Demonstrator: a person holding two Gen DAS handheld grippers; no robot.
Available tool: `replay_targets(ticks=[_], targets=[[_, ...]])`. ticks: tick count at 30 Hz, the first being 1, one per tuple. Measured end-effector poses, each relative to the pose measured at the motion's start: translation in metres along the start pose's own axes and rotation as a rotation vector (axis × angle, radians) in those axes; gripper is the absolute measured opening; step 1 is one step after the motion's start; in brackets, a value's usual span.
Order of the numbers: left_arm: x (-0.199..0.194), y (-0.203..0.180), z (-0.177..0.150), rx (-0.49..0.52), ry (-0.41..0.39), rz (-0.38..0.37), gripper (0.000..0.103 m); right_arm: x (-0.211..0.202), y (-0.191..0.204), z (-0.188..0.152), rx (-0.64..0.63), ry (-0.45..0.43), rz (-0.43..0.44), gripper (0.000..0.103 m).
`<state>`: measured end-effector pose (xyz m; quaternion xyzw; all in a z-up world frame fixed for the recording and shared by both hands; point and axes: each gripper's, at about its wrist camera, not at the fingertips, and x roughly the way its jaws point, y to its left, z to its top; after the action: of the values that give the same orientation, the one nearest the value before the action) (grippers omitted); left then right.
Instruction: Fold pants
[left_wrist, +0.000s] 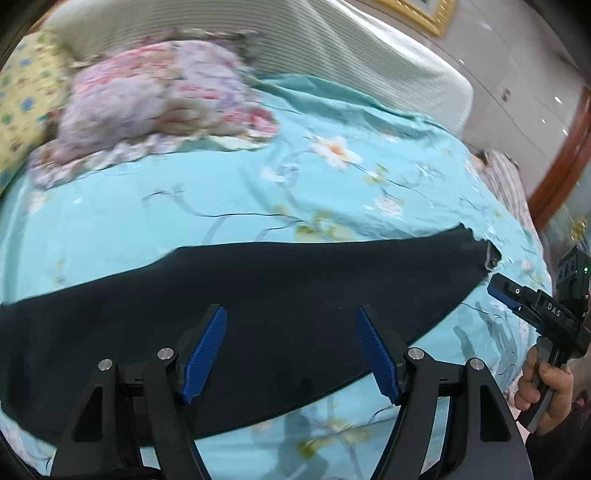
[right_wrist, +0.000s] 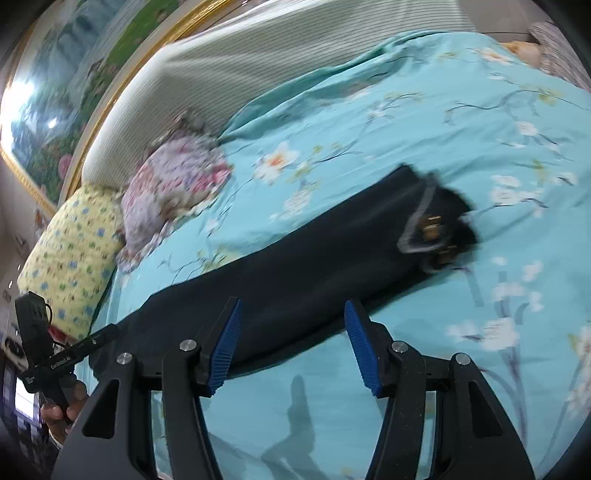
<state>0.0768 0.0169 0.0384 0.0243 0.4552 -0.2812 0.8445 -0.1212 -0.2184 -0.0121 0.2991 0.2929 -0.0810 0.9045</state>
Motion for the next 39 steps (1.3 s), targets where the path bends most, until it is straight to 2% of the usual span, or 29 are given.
replay_targets(ticks=[2, 7, 16, 27, 29, 31, 34, 39], targets=[[0.012, -0.016, 0.008, 0.033, 0.021, -0.034, 0.074, -0.004, -0.010, 0.002, 0.023, -0.010, -0.010, 0.058], [0.039, -0.052, 0.022, 0.116, 0.064, -0.063, 0.074, -0.009, -0.039, 0.007, 0.101, -0.026, -0.025, 0.059], [0.087, -0.110, 0.052, 0.235, 0.140, -0.130, 0.075, -0.005, -0.068, 0.012, 0.178, -0.039, -0.025, 0.059], [0.151, -0.172, 0.078, 0.362, 0.234, -0.176, 0.075, 0.008, -0.089, 0.020, 0.237, -0.057, 0.022, 0.059], [0.161, -0.181, 0.082, 0.381, 0.248, -0.183, 0.075, 0.009, -0.090, 0.022, 0.240, -0.068, 0.028, 0.052], [0.173, -0.194, 0.088, 0.404, 0.262, -0.193, 0.075, 0.012, -0.094, 0.024, 0.251, -0.067, 0.028, 0.022], [0.187, -0.214, 0.097, 0.449, 0.274, -0.206, 0.075, 0.011, -0.109, 0.022, 0.325, -0.093, 0.079, 0.016], [0.208, -0.242, 0.105, 0.516, 0.317, -0.248, 0.075, 0.006, -0.105, 0.021, 0.307, -0.120, 0.077, 0.015]])
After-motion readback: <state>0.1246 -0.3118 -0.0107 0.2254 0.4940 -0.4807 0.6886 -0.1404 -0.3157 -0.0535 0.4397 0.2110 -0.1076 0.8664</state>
